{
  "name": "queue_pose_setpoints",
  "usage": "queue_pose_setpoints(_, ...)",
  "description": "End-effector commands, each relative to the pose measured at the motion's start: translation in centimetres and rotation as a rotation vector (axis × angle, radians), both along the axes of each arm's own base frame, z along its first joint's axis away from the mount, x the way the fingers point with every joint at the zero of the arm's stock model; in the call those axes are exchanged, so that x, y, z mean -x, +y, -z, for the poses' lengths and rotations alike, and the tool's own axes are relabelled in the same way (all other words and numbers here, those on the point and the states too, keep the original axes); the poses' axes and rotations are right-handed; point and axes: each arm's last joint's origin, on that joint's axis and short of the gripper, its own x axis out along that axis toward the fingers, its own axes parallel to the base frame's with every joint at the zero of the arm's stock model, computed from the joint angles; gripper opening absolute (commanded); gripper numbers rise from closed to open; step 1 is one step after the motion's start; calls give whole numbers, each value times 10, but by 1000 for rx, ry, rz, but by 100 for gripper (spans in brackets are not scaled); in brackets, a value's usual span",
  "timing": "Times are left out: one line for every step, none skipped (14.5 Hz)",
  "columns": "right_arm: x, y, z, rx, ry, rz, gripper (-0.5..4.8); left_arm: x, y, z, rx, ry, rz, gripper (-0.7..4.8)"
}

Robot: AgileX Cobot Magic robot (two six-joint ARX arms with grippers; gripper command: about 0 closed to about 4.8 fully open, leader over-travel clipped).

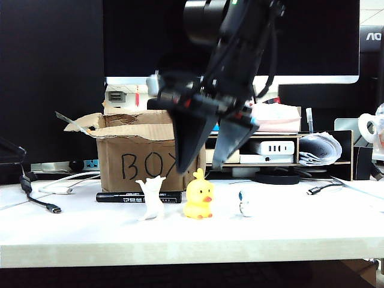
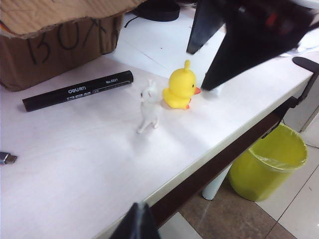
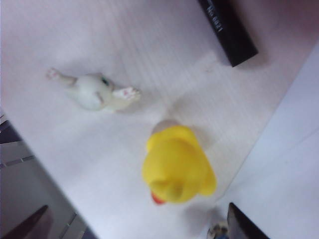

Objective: Put the doll that is least similar in color compared to the others into the paper box.

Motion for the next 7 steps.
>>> queue_pose_setpoints(-5,5,11,12,4,-16,479,0,0,-1,7,-11,3,-5)
queue_pose_setpoints(-7,6,16,19,13,-16,479,0,0,-1,7,-11,3,-5)
queue_pose_setpoints(-8,7,21,28,24,-16,479,0,0,-1,7,-11,3,-5)
queue_pose_setpoints(-9,8,25,33,31,-17,479,0,0,-1,7,-11,3,-5)
queue_pose_setpoints(-9,8,28,38,36,-16,479,0,0,-1,7,-11,3,-5)
queue_pose_setpoints(-10,9,31,40,39,-17,479,0,0,-1,7,-11,3,-5)
queue_pose_setpoints(-12,10,35,43,42,-16,479,0,0,-1,7,-11,3,-5)
